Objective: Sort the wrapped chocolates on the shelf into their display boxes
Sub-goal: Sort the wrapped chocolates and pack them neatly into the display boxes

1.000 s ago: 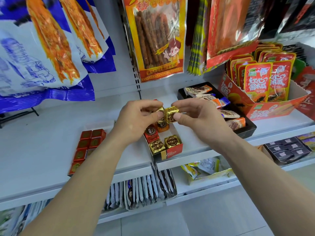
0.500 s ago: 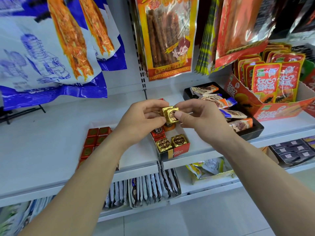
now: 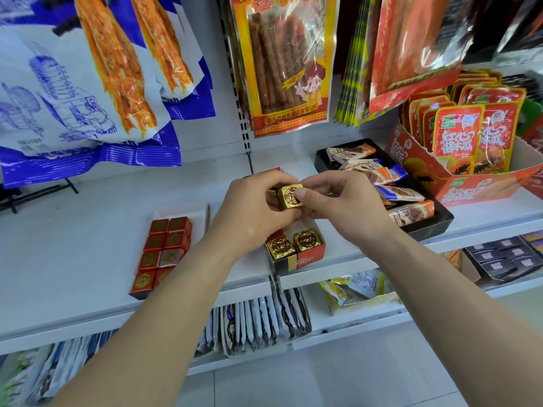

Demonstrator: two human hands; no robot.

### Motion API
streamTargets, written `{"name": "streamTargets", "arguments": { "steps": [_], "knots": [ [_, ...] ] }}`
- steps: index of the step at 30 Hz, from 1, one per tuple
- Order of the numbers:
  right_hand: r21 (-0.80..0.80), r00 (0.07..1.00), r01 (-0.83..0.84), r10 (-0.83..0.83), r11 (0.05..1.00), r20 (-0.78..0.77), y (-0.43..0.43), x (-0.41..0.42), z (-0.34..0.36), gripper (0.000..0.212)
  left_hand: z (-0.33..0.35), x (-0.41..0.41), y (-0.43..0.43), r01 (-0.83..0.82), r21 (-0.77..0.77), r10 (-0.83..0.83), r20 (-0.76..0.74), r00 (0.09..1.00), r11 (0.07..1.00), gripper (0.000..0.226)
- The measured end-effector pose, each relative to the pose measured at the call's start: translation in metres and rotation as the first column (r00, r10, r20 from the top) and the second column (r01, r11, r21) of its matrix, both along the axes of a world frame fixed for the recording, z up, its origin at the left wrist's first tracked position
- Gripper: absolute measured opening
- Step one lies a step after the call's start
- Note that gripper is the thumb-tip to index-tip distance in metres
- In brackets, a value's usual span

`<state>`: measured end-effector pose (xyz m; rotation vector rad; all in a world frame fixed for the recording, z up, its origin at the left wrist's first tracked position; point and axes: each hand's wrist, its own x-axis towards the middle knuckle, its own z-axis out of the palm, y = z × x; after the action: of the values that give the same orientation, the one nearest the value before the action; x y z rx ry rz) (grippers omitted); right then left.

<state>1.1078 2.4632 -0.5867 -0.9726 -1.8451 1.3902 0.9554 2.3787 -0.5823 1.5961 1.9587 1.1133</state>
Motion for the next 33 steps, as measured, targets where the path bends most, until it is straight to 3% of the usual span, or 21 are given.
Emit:
{"name": "streamTargets", "arguments": {
  "steps": [11,18,25,30,33],
  "knots": [
    [-0.008,0.991,0.077,-0.076,0.997,0.108,0.002,0.007,0.001,0.017,0.002,-0.002,0.001,-0.09,-0.089,0.08,-0.109,0.991,0.992,0.044],
    [-0.029,0.99,0.087,-0.083,0.996,0.114,0.003,0.011,0.001,0.016,-0.007,0.0,0.004,-0.02,-0.26,0.019,-0.007,1.0,0.965,0.04],
    [-0.015,0.99,0.07,-0.067,0.997,0.123,0.004,0.011,0.002,0.018,-0.013,0.001,0.001,-0.008,-0.278,-0.007,-0.054,0.999,0.96,0.038],
    [0.002,0.991,0.048,-0.048,0.999,0.128,0.002,0.011,0.001,0.017,-0.012,-0.003,-0.001,0.034,-0.235,-0.048,-0.055,0.997,0.971,0.019],
    [0.014,0.99,0.038,-0.039,0.999,0.134,0.002,0.009,0.0,0.017,-0.015,-0.007,-0.001,0.031,-0.231,-0.063,-0.131,0.989,0.972,0.02]
  ]
}}
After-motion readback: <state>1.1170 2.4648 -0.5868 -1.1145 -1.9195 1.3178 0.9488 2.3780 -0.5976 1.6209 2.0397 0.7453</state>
